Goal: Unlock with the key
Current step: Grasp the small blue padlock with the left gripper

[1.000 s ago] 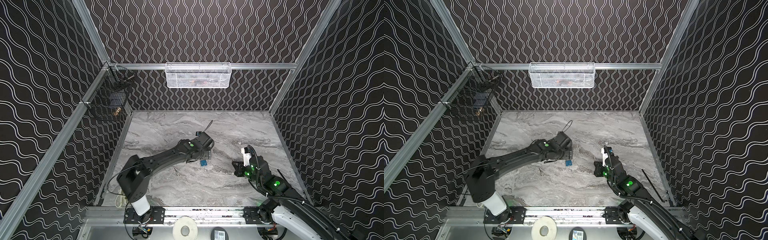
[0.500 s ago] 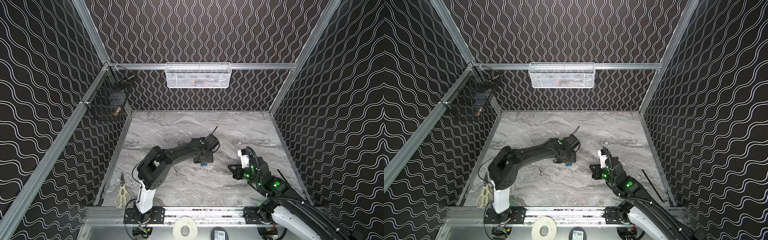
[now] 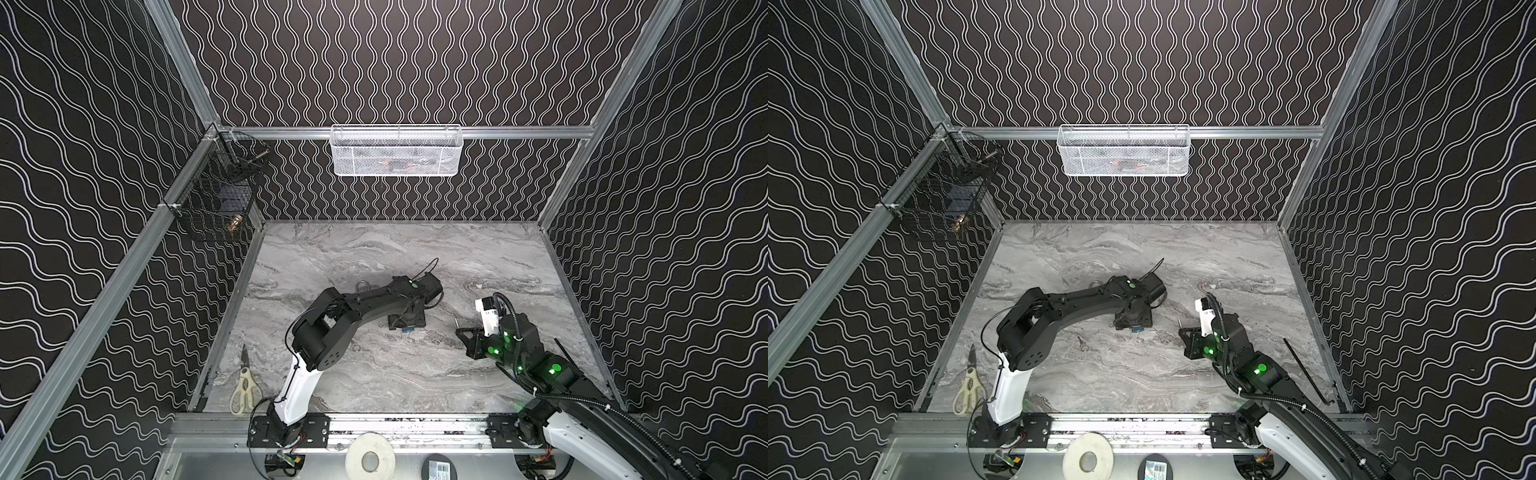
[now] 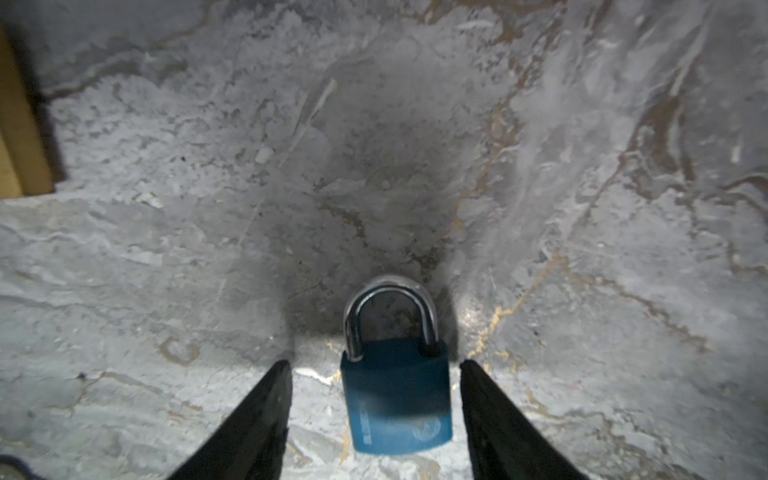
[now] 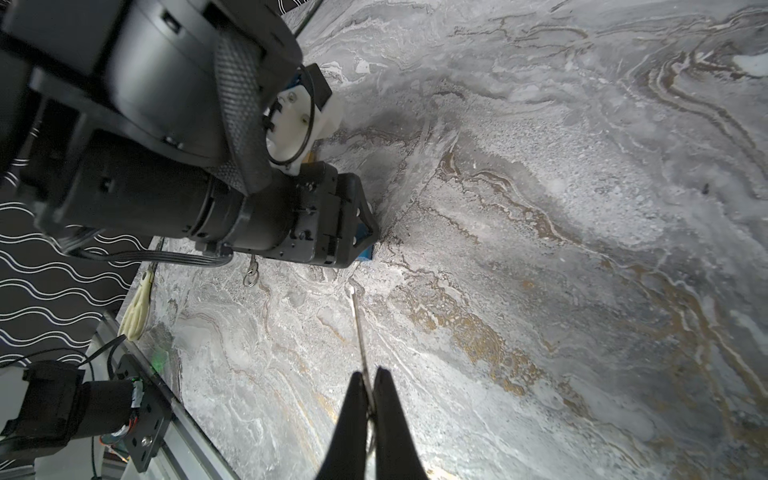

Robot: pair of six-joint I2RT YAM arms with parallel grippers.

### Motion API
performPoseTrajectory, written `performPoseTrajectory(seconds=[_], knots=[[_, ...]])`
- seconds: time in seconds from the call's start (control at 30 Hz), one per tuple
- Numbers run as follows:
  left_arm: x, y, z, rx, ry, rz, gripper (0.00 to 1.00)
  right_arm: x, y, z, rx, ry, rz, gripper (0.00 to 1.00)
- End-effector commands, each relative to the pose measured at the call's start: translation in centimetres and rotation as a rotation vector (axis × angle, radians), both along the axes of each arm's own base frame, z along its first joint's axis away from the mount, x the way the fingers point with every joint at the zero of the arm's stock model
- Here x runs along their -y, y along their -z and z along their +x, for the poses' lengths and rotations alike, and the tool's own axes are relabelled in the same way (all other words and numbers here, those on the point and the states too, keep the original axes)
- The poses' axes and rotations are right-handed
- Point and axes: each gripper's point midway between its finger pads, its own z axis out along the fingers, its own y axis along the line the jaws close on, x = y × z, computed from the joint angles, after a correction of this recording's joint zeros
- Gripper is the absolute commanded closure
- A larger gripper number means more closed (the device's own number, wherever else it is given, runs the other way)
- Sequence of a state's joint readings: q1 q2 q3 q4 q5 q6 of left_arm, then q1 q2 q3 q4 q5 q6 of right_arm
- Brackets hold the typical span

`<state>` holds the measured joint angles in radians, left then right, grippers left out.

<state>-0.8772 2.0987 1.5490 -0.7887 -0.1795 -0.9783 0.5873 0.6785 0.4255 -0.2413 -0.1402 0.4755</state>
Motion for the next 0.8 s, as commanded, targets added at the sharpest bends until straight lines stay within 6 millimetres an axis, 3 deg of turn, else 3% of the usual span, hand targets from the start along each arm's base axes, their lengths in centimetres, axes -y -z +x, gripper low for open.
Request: performPoseTrajectory(seconds=[0.0,0.3,0.4,0.77], knots=[[-0.5,0.2,-0.1,-0.002,-0.030,0.021,0.34,-0.1,-0.3,0.1,0.015,-0.007,-0.004,1.00],[-2.1,0.8,-0.8,-0.024,-0.046,0.088,0.36,-0.4,-0.2,0.1,0.010,-0.022,-0.003,1.00],[-2.3,0.5,-0.9,-0.015,-0.047,0.080,0.42,-0.3,-0.2,0.2,0.014,-0.019,-0.004,1.00],[-1.2,1.1,-1.2,-0.044,-0.039,0.036,0.46,-0.5,-0.1,0.1,0.009,-0.026,0.001,1.00]])
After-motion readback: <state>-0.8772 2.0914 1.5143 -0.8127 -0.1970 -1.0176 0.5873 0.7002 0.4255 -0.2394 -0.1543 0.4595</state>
